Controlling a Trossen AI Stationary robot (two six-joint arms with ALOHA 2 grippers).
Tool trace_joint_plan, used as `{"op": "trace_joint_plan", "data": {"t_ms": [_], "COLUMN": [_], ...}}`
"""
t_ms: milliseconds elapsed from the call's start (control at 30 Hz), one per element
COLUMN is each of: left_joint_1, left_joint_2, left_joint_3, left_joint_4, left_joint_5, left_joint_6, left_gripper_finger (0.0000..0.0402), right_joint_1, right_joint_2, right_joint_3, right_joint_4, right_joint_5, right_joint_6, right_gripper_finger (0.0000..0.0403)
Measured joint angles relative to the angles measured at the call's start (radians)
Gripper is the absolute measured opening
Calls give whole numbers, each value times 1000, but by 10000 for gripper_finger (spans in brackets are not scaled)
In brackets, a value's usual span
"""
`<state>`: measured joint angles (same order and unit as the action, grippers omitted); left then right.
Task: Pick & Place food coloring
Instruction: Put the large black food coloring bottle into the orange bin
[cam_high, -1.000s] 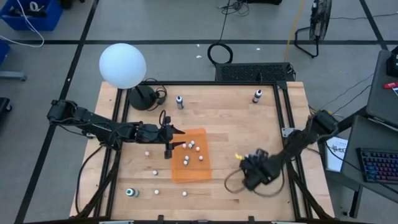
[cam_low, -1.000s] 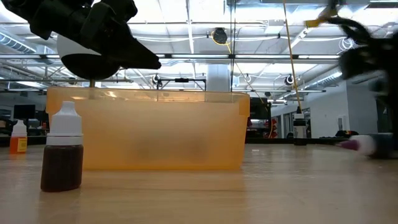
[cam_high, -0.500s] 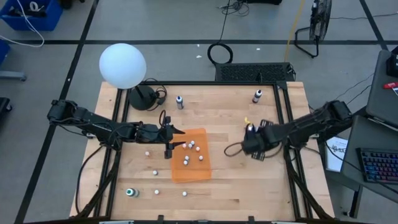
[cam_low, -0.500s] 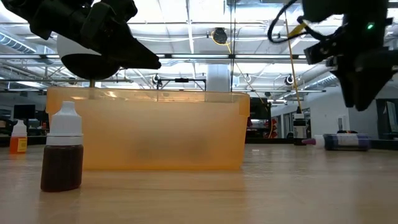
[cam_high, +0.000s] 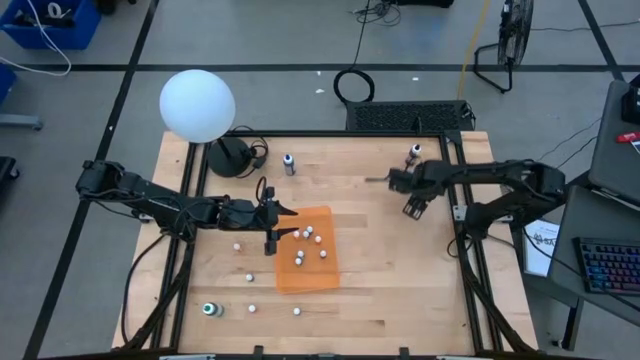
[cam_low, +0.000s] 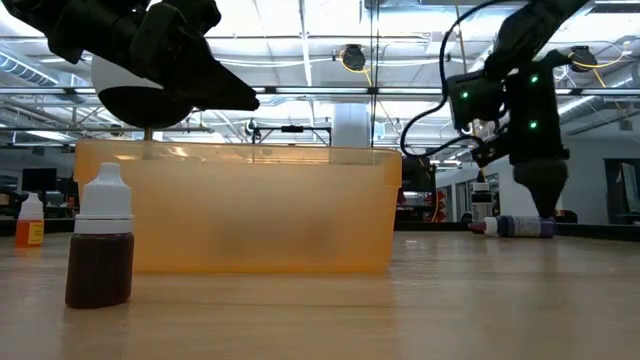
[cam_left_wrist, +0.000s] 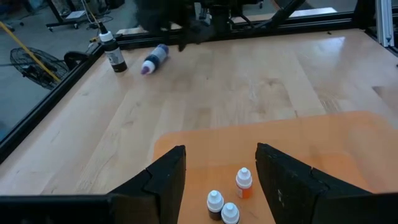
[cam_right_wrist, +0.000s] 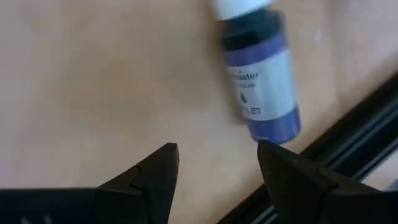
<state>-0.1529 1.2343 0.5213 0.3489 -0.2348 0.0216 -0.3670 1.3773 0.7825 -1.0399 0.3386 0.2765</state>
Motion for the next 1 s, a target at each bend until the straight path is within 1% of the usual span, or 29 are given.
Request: {"op": "trace_joint_plan", "data": {"t_ms": [133,267,433,600,700,867,1000], "left_joint_1": [0,0,0,0,0,0,0], "left_joint_2": [0,0,0,0,0,0,0], "left_joint_3": [0,0,0,0,0,0,0], "left_joint_4": [1,0,0,0,0,0,0], "left_joint_5": [0,0,0,0,0,0,0], "left_joint_6": [0,0,0,0,0,0,0], "left_gripper_finger": [198,198,198,198,198,198,198], "right_joint_1": [-118,-167,-223,-289,-316,-341,-341], "right_joint_2": [-9,-18,-20,-20,-20,-46,-90], "right_joint_3": [18,23,23,23,24,24,24], "right_joint_4": [-9,44,179,296,324,316,317], "right_joint_5": [-1,2,1,1,-4,-106,-104], "right_joint_6": [-2,-70,-175,-212,-211,-210,-200], "right_gripper_finger": [210,213,214,214,215,215,215]}}
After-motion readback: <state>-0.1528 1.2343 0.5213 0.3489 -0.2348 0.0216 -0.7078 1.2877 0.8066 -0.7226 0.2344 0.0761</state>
